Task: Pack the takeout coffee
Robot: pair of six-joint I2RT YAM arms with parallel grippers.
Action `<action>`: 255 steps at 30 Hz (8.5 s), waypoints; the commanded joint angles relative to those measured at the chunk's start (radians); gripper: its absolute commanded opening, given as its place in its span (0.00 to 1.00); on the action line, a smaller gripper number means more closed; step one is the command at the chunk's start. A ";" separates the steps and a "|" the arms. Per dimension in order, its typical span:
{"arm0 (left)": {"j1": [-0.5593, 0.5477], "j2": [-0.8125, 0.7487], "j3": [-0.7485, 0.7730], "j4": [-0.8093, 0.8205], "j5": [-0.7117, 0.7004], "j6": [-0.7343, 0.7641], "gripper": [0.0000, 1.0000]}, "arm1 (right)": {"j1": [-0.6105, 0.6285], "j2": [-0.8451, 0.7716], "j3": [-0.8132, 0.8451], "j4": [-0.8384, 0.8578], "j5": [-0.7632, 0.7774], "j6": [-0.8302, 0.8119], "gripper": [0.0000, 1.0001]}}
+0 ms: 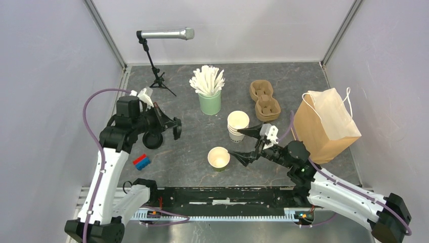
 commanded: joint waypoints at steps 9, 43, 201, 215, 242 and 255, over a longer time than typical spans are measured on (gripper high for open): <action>-0.005 -0.146 -0.062 0.215 0.514 -0.203 0.02 | 0.107 0.248 0.059 0.597 -0.208 -0.359 0.98; -0.426 0.415 -0.332 0.243 -0.411 -0.140 0.46 | 0.165 -0.076 0.009 0.127 0.232 -0.251 0.97; -0.074 -0.149 -0.418 0.302 0.180 -0.210 0.86 | 0.196 0.563 0.887 -1.096 0.208 -0.247 0.81; -0.074 -0.186 -0.579 0.468 0.359 -0.294 0.82 | 0.285 0.851 1.152 -1.397 0.277 -0.159 0.81; -0.075 -0.183 -0.618 0.516 0.399 -0.331 0.81 | 0.313 1.144 1.382 -1.577 0.277 -0.188 0.84; -0.075 -0.161 -0.625 0.534 0.403 -0.330 0.83 | 0.313 1.171 1.433 -1.593 0.299 -0.201 0.87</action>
